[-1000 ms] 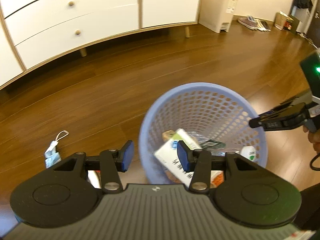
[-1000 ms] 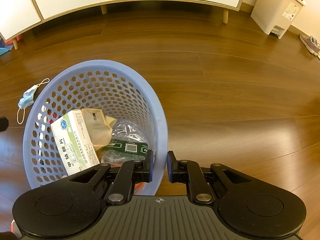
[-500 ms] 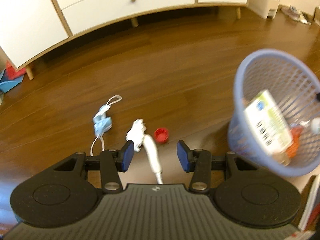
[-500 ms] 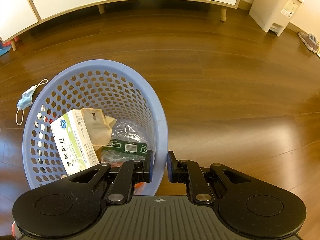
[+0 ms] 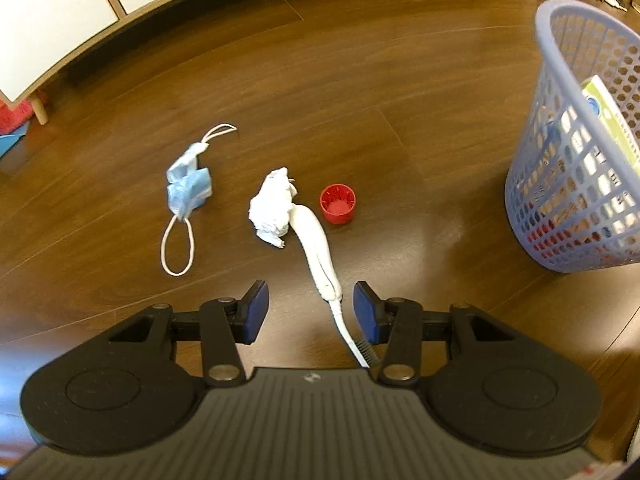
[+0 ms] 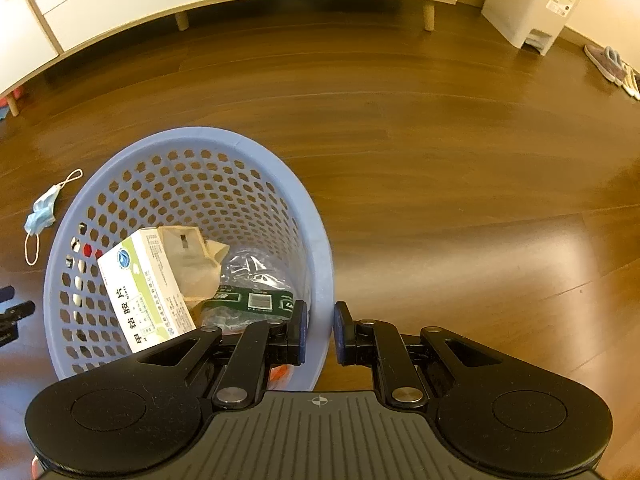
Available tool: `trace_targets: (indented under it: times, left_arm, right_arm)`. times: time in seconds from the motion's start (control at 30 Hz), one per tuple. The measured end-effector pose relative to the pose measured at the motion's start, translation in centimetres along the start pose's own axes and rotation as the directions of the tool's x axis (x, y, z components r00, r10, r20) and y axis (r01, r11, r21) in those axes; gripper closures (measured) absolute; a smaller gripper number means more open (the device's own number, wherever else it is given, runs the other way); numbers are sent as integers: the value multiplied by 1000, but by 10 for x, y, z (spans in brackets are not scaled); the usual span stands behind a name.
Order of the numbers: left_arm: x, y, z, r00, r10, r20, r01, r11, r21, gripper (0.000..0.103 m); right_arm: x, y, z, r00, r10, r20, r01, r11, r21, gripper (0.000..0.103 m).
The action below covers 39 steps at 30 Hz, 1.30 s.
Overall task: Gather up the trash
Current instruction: 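Move the left tool back down to the white brush, then close the left tool on the white brush handle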
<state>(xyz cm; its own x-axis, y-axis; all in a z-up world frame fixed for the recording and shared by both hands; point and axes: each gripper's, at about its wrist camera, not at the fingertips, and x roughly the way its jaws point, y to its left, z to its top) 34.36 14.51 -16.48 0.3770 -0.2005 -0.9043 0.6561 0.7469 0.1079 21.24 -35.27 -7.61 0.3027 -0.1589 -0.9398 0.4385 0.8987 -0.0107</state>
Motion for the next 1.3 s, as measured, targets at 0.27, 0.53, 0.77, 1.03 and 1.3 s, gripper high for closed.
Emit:
trace_targets:
  times: [0.27,0.53,0.77,1.03,1.3]
  left_arm:
    - [37,-6,3,999,-34,-42,33,999,-18,65]
    - [76,-19,8,997,-44,-69,40,997,-62,71]
    - [99,-20,8,995,-3,-103,-5,997,-78,78]
    - [109,-19,5,991,-1,-131,-11,996,-86,83]
    - [115,-18,6,992,3,-123,-14,996,-87,83]
  right_arm:
    - [2,0,0,1000,0,-10,0,1000,13,93]
    - [1,-3,1,1000,13,-5,-13,1000,17,93]
    - [3,-6,1,1000,13,-17,-12,1000,29,93]
    - [5,-2,2,1000,13,-25,-12,999,30,93]
    - [6,-4,2,1000,13,-27,-13,1000,26,93]
